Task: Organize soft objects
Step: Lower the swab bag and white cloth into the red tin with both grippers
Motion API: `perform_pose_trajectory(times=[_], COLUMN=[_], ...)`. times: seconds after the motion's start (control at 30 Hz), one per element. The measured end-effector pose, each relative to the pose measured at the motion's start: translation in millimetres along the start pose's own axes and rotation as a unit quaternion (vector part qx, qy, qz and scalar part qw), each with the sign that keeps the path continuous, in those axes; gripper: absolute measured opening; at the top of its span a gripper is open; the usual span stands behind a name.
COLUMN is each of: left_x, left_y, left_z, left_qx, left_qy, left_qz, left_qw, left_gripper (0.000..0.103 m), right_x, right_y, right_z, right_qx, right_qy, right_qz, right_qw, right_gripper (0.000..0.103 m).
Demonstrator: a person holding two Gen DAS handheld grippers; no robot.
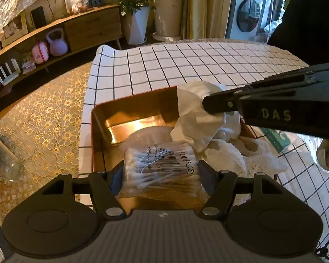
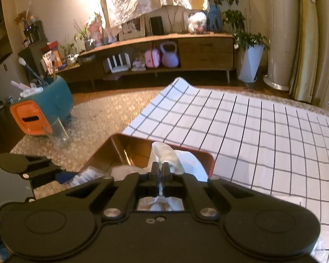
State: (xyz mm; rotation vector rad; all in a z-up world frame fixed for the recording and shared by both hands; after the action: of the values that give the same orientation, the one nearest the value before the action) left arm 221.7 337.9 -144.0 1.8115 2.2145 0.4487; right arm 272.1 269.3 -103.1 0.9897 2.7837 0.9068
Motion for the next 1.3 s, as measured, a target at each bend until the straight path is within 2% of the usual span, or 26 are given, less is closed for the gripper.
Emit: perform_pose_trajectory(times=[0.2, 0.6, 0.7, 1.0, 1.07, 1.2, 1.3], left_x=[-0.7, -4.5, -5.7, -7.0, -6.4, -5.7, -6.7], left_y=[-2.1, -5.2, -6.1, -7.3, -7.2, -7.2, -7.4], left_z=[8.0, 15.1, 13.1, 2.1, -1.9, -12.8, -22.5], left_qx=[0.006, 0.01, 0.007, 0.001, -0.001, -0.013, -0.02], left_qy=[0.0, 0.002, 0.004, 0.004, 0.005, 0.006, 0.006], left_qz=[0.003, 0.003, 0.004, -0.003, -0.007, -0.014, -0.019], left_qw=[1.0, 0.9999, 1.0, 1.0, 1.0, 0.9998, 0.9996], left_gripper=[0.069, 0.069, 0.077, 0.077, 0.079, 0.081, 0.082], right_x=[0.2, -1.8, -1.4, 2.1, 1.8, 1.2, 1.0], right_y=[-9.4, -21.2, -22.8, -26.8, -26.9, -28.4, -29.3], right_z=[13.5, 18.2, 15.9, -1.7, -8.0, -21.8, -35.4], right_qx=[0.025, 0.05, 0.052, 0.045, 0.041, 0.032, 0.021], right_qy=[0.003, 0.025, 0.035, 0.044, 0.041, 0.046, 0.049], right_qz=[0.009, 0.026, 0.028, 0.025, 0.025, 0.025, 0.023], right_qw=[1.0, 0.998, 0.998, 0.998, 0.998, 0.998, 0.998], right_gripper=[0.004, 0.024, 0.032, 0.044, 0.055, 0.058, 0.063])
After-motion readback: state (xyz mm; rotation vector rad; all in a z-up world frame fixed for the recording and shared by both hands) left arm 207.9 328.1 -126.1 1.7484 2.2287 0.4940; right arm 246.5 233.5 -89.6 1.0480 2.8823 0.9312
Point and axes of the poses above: each gripper's, at about its wrist camera, not at the fingertips, and z roughly the way its jaws point, x to its left, y to its top, the point moved 8 cm from there along z, roughly the way its jaws point, and after that the axes turned 15 degrees about x, right-handed, at the moved point
